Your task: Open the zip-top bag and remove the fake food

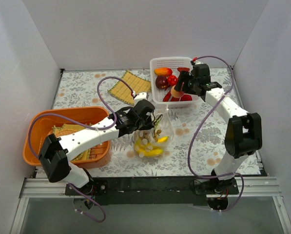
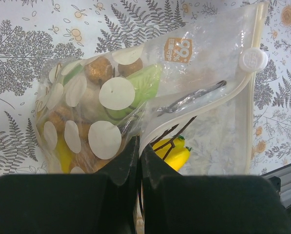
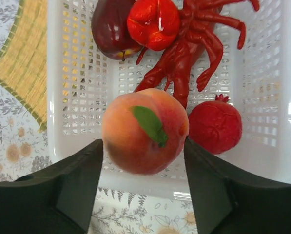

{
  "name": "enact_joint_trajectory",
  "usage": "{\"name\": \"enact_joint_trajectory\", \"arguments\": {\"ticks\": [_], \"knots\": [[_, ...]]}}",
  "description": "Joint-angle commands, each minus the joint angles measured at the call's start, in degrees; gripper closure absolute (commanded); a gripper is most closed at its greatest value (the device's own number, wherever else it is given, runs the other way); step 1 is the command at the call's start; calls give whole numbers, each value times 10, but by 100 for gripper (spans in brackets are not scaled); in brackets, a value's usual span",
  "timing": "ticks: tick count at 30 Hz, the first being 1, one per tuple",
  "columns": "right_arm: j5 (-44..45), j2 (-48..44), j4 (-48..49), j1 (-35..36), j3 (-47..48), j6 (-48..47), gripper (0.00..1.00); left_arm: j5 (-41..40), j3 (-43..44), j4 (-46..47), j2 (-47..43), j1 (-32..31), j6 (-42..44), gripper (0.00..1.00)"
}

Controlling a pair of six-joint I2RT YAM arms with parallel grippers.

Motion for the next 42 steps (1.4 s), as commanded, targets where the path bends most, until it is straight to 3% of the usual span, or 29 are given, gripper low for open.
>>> {"name": "enact_joint_trajectory", "arguments": {"ticks": [1, 5, 9, 11, 14, 18, 21, 30, 42], "knots": [[-17, 27, 20, 1, 61, -22, 20, 0, 24, -14, -34, 3, 10, 100], [-13, 5, -7, 1, 68, -30, 17, -2, 25, -13, -34, 4, 12, 100], [-15, -88, -37, 11, 35, -26, 19, -3, 34, -6, -24, 5, 15, 100], [-24, -135, -47, 21, -2, -10, 27, -2, 44, -5, -19, 4, 18, 100], [-41, -252, -26, 64, -112, 31, 51, -1, 51, -3, -14, 5, 22, 100], [-35, -379, 3, 147, -218, 93, 59, 1, 55, -2, -11, 4, 24, 100], [-22, -407, 34, 207, -279, 137, 63, 1, 55, 1, -9, 5, 24, 100], [31, -333, 112, 251, -317, 167, 66, 2, 43, 7, -9, 4, 17, 100], [124, -291, 219, 278, -359, 217, 54, 6, 49, 6, -4, 5, 17, 100]]}}
